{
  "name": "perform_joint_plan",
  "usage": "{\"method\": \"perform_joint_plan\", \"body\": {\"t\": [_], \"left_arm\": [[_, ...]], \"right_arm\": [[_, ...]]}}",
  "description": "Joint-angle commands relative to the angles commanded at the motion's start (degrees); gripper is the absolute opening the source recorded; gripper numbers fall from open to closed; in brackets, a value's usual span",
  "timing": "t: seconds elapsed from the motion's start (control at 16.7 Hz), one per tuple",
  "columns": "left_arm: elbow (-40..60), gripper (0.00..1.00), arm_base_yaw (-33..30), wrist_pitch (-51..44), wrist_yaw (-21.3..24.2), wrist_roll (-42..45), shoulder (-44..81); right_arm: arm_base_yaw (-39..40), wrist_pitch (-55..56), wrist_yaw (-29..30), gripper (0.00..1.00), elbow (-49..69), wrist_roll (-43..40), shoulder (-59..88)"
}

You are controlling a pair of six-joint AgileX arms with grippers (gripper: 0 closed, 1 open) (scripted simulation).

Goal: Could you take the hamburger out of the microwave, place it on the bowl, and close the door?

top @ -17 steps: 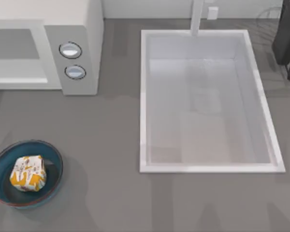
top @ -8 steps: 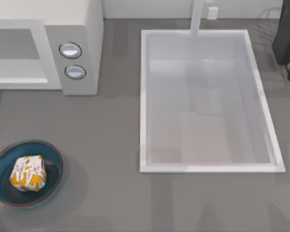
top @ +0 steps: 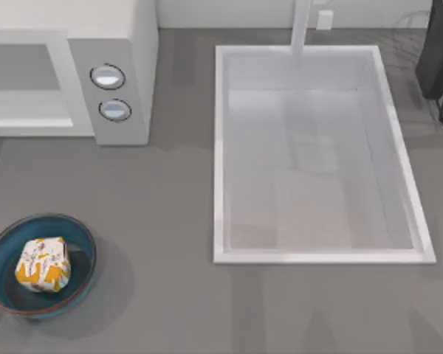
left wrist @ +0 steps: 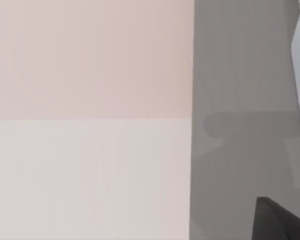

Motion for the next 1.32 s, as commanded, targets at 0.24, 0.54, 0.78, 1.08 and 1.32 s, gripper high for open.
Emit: {"method": "perform_joint_plan", "body": {"t": [0.24, 0.54, 0.78, 1.08, 1.32], "left_arm": [[12.8, 0.0, 3.8, -12.8, 4.2, 6.3, 11.4], [16.6, 0.0, 4.4, -16.9, 5.5, 8.2, 15.0], [15.7, 0.0, 4.1, -15.8, 5.4, 8.1, 15.1], [8.6, 0.0, 4.4, -5.1, 5.5, 8.3, 18.5], [2.5, 0.0, 4.6, 4.0, 5.6, 8.5, 21.5]], "right_arm": [[0.0, 0.0, 0.0, 1.0, 0.0, 0.0, 0.0], [0.0, 0.0, 0.0, 1.0, 0.0, 0.0, 0.0], [0.0, 0.0, 0.0, 1.0, 0.0, 0.0, 0.0], [0.0, 0.0, 0.0, 1.0, 0.0, 0.0, 0.0], [0.0, 0.0, 0.0, 1.0, 0.0, 0.0, 0.0]]}}
